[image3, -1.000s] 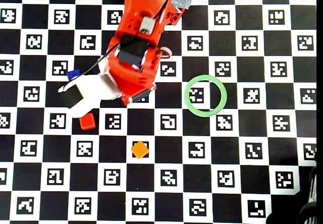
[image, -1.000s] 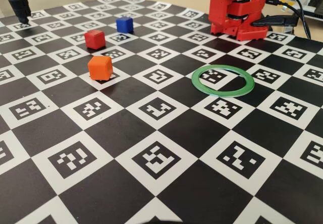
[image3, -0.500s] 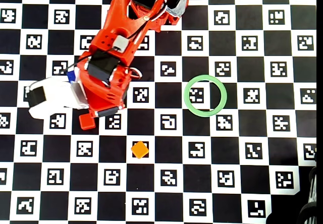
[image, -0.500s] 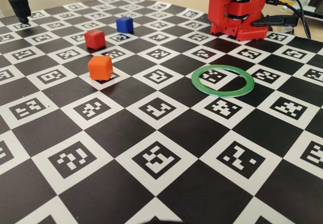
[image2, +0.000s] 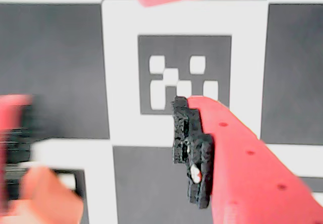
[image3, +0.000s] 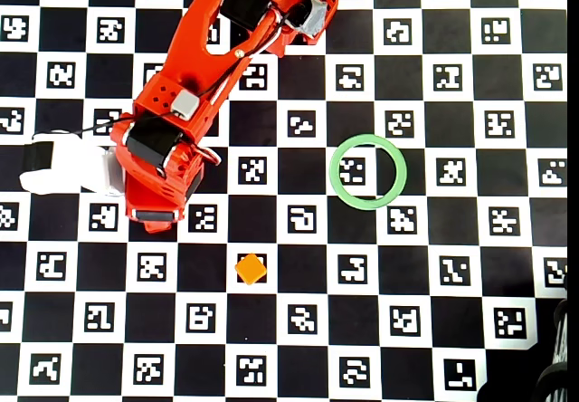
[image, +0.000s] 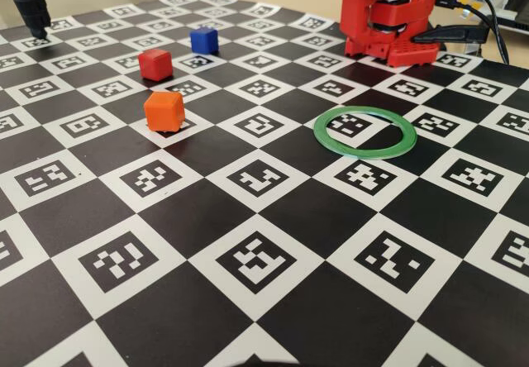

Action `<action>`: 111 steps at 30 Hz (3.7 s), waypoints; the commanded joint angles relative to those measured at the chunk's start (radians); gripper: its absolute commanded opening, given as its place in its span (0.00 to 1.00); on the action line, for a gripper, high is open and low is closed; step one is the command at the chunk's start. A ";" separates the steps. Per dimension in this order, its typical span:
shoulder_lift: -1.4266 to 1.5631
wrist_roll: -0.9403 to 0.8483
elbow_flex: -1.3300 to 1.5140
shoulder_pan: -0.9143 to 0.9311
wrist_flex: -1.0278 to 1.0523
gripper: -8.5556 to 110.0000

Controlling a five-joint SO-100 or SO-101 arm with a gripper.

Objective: Grab the red cube then put it in the green circle then put the blue cube on top and finally the orange cube on top

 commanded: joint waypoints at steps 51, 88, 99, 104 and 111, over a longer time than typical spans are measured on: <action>-0.041 -0.106 0.440 0.038 -0.485 0.43; -0.063 -0.299 0.425 0.035 -0.491 0.43; -0.063 -0.296 0.425 0.035 -0.495 0.43; -0.063 -0.296 0.426 0.035 -0.495 0.31; -0.063 -0.295 0.426 0.035 -0.497 0.11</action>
